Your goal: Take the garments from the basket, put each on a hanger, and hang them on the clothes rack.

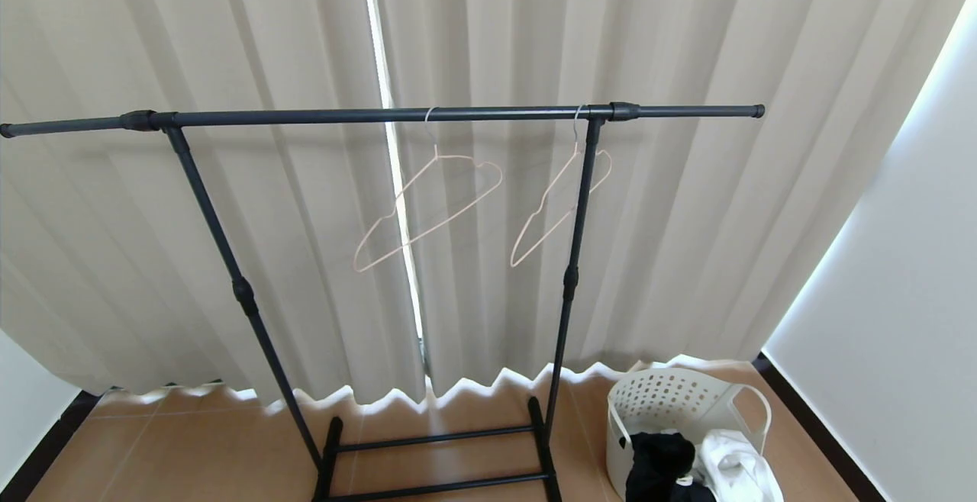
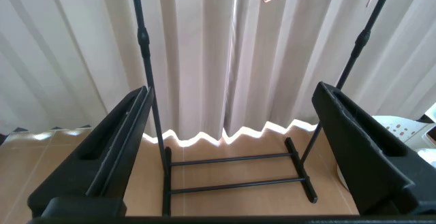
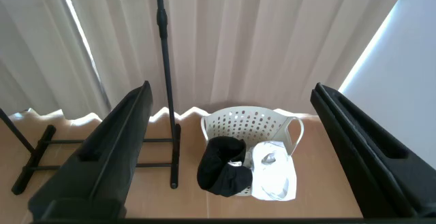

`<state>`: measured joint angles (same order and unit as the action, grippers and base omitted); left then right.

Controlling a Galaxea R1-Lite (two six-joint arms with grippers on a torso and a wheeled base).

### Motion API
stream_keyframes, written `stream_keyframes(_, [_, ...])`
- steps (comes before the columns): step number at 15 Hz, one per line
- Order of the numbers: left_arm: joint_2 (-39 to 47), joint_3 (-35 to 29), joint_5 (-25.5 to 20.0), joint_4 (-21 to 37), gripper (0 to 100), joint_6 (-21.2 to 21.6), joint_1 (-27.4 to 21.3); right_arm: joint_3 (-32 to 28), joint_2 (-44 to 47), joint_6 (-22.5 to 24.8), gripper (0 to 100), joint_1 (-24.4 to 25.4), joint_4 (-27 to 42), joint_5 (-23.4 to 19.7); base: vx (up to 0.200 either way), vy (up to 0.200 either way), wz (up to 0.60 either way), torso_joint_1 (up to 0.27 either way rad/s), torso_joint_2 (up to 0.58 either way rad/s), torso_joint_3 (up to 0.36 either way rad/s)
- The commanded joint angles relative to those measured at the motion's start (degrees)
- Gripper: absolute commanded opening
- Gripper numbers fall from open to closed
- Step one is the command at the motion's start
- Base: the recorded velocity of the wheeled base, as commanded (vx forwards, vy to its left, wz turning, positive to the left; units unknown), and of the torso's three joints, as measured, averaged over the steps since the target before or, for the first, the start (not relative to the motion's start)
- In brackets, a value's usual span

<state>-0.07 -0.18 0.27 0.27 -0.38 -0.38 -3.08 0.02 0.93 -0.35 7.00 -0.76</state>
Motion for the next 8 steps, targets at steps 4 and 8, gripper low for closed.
stream_keyframes(4, [0.1, 0.0, 0.0, 0.0, 100, 0.0, -0.1, 0.0, 0.0, -0.3, 100, 0.0, -0.1, 0.1, 0.0, 0.0, 0.0, 0.0, 0.0, 0.0])
stream_keyframes(8, [0.1, 0.0, 0.0, 0.0, 100, -0.1, 0.0, 0.0, 0.0, -1.5, 100, 0.0, -0.1, 0.1, 0.0, 0.0, 0.0, 0.0, 0.0, 0.0])
